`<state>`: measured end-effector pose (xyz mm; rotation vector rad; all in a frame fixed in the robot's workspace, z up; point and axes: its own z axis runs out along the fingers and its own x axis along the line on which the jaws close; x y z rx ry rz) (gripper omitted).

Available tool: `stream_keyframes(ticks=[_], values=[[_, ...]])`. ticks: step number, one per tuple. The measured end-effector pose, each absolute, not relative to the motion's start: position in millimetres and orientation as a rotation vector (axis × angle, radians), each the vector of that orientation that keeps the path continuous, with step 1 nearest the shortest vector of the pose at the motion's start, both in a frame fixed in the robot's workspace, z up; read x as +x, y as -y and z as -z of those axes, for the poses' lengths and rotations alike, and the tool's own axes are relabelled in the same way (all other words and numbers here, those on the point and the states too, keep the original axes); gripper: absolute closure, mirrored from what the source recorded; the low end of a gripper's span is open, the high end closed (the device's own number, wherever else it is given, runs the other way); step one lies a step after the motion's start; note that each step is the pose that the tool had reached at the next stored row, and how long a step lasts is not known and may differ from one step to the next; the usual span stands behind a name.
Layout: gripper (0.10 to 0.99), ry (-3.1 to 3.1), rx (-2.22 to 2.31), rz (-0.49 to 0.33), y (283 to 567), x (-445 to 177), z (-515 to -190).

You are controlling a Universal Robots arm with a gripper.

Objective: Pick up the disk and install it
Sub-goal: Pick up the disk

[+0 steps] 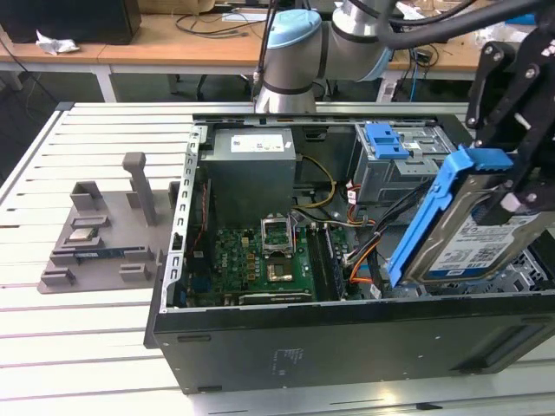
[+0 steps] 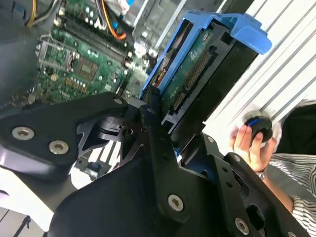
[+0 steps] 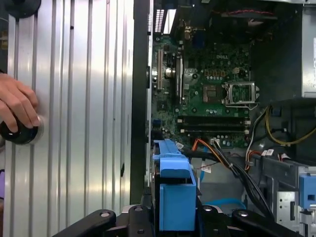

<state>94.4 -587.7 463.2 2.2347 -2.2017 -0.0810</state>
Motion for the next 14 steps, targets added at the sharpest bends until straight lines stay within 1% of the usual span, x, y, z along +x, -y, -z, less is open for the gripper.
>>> stream_keyframes(ticks=[6,9,14], values=[[0.722,2.201,2.234,0.084,568.6,126.6,-462.2],[0.722,2.201,2.234,0.084,559.0,131.7,-461.7],[0.722,2.201,2.234,0.084,556.6,132.2,-461.8]])
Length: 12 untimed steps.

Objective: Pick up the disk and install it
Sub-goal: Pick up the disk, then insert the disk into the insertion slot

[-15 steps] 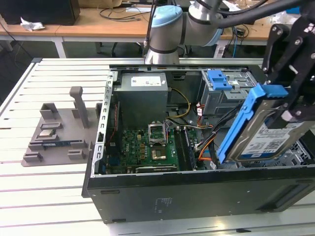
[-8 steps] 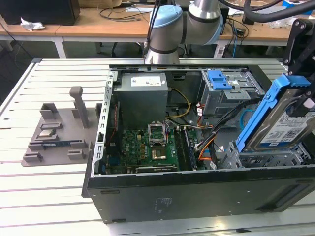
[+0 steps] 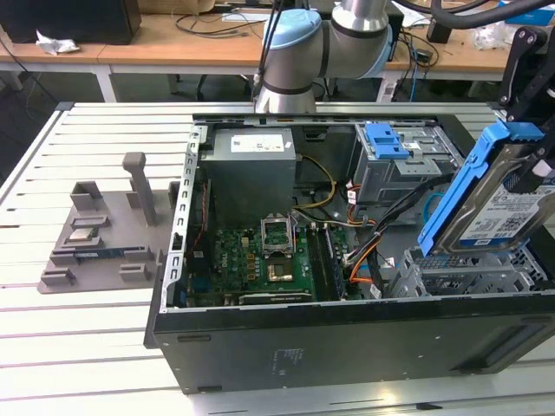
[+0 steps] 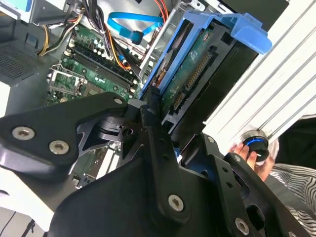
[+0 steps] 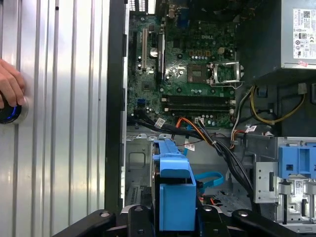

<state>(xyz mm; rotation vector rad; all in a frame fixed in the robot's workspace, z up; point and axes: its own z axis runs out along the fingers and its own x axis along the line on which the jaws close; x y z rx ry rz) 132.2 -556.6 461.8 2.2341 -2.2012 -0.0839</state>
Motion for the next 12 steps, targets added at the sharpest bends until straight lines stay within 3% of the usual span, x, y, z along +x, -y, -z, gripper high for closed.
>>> stream_keyframes(ticks=[12], values=[[0.722,2.201,2.234,0.084,556.4,132.2,-461.4]])
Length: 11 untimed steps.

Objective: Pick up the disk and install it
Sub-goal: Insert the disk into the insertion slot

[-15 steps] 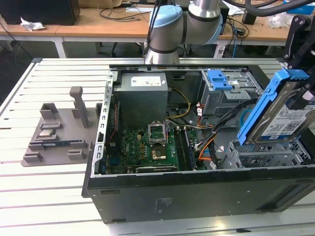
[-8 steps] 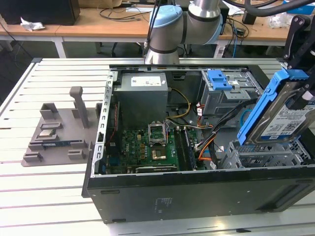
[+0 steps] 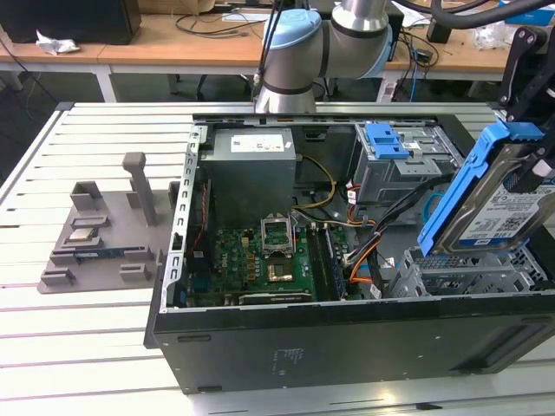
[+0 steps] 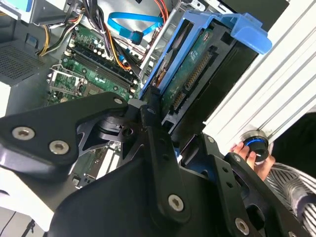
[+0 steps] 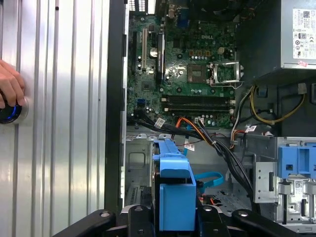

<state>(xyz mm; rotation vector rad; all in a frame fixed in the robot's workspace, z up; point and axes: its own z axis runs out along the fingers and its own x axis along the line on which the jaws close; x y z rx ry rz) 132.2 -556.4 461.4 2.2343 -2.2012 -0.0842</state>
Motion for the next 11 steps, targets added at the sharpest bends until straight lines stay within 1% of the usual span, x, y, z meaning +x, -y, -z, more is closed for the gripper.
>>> stream_keyframes(ticks=[11], values=[[0.722,2.212,2.223,0.085,553.5,133.5,-450.9]])
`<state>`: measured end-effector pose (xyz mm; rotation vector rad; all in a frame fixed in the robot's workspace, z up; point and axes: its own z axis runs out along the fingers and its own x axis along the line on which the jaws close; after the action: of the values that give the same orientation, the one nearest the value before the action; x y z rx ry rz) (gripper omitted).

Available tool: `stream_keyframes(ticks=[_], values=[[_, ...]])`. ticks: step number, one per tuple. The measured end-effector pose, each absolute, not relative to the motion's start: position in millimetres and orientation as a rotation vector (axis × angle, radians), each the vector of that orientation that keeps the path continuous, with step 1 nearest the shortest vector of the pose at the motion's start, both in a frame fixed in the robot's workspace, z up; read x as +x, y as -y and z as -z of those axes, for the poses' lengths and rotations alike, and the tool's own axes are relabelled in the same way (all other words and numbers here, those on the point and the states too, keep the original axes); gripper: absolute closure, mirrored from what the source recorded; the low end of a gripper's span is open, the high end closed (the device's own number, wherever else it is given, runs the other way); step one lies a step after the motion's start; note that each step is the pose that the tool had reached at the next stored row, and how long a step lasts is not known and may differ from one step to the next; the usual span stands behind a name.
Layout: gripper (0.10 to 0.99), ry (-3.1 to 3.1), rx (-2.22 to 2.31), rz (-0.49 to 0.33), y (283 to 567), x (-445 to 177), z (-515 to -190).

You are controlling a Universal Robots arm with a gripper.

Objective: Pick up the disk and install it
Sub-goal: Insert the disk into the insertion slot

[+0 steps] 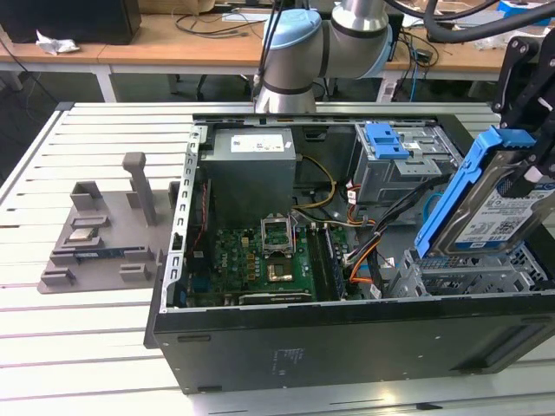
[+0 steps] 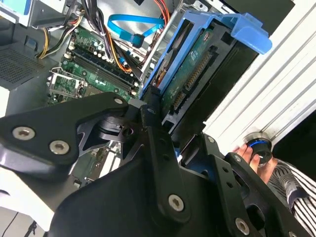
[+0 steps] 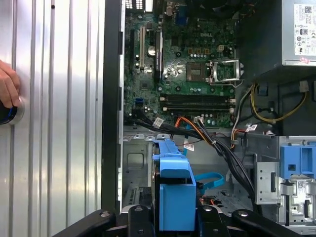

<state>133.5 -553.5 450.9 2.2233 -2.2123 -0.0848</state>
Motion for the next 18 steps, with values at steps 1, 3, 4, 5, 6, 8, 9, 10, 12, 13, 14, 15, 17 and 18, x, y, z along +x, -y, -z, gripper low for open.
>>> stream_keyframes(ticks=[1,3,4,5,6,8,9,10,12,13,14,15,17,18], values=[[0.722,2.216,2.219,0.085,553.4,133.8,-449.7],[0.722,2.233,2.203,0.085,552.1,134.4,-445.5],[0.722,2.24,2.197,0.085,551.7,134.6,-443.8],[0.722,2.242,2.195,0.085,551.6,134.6,-443.1],[0.722,2.241,2.195,0.085,551.6,134.6,-442.4],[0.722,2.241,2.195,0.085,551.5,134.6,-440.1],[0.722,2.241,2.194,0.085,551.6,134.6,-437.7],[0.722,2.241,2.195,0.085,551.6,134.6,-435.1],[0.722,2.241,2.194,0.084,551.6,134.7,-429.6],[0.722,2.241,2.194,0.084,551.6,134.6,-426.6],[0.722,2.241,2.194,0.084,551.6,134.6,-424.2],[0.722,2.241,2.195,0.085,551.6,134.6,-422.3],[0.722,2.241,2.195,0.085,551.6,134.6,-417.5],[0.722,2.241,2.195,0.085,551.6,134.6,-415.2]])
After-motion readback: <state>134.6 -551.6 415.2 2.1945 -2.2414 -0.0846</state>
